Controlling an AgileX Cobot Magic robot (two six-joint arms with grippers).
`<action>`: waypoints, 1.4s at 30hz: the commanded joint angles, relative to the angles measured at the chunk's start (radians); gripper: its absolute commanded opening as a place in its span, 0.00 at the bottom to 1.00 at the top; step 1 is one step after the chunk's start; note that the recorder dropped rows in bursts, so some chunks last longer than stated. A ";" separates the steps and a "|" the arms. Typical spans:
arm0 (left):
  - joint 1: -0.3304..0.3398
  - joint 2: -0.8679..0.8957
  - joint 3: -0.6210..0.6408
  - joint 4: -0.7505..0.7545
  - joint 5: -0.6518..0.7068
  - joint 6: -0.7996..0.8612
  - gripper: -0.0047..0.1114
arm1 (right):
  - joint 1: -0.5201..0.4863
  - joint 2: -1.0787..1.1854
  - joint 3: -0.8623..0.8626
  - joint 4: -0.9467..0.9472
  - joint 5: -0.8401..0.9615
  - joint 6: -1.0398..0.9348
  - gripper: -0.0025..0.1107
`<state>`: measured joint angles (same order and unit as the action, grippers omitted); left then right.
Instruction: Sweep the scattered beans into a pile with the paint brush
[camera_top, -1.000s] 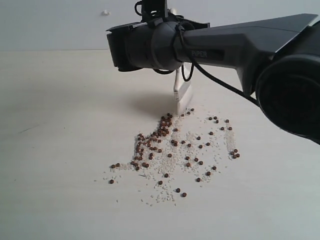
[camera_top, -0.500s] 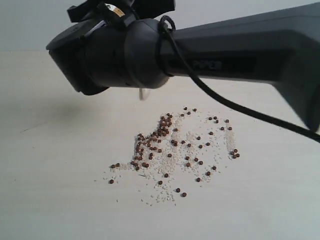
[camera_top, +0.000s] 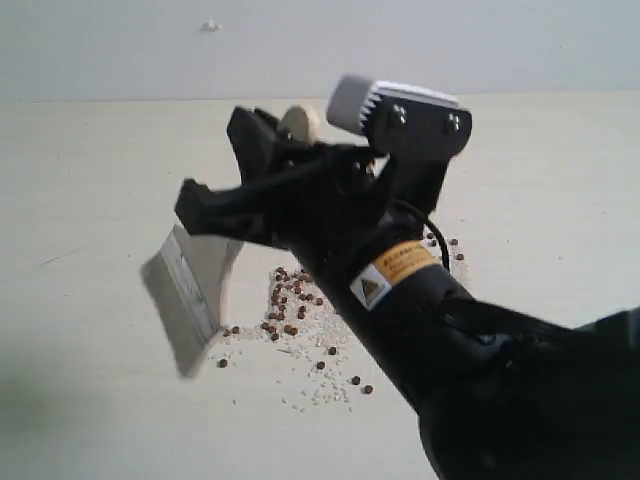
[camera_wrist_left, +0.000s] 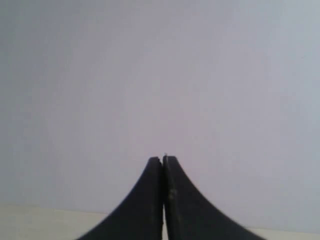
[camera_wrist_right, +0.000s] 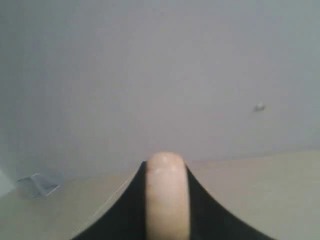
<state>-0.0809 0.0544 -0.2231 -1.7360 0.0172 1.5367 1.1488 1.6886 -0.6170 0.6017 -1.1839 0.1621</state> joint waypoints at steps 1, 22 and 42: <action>0.002 -0.001 0.004 -0.008 0.002 0.003 0.04 | 0.003 0.065 0.081 -0.104 -0.037 0.282 0.02; 0.002 -0.001 0.004 -0.008 0.002 0.003 0.04 | 0.000 0.237 -0.045 0.250 0.088 -0.217 0.02; 0.002 -0.001 0.004 -0.008 0.002 0.003 0.04 | -0.067 0.135 -0.045 0.395 0.099 -0.546 0.02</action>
<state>-0.0809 0.0544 -0.2231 -1.7360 0.0172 1.5367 1.0866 1.8507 -0.6670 1.0103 -1.1241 -0.3756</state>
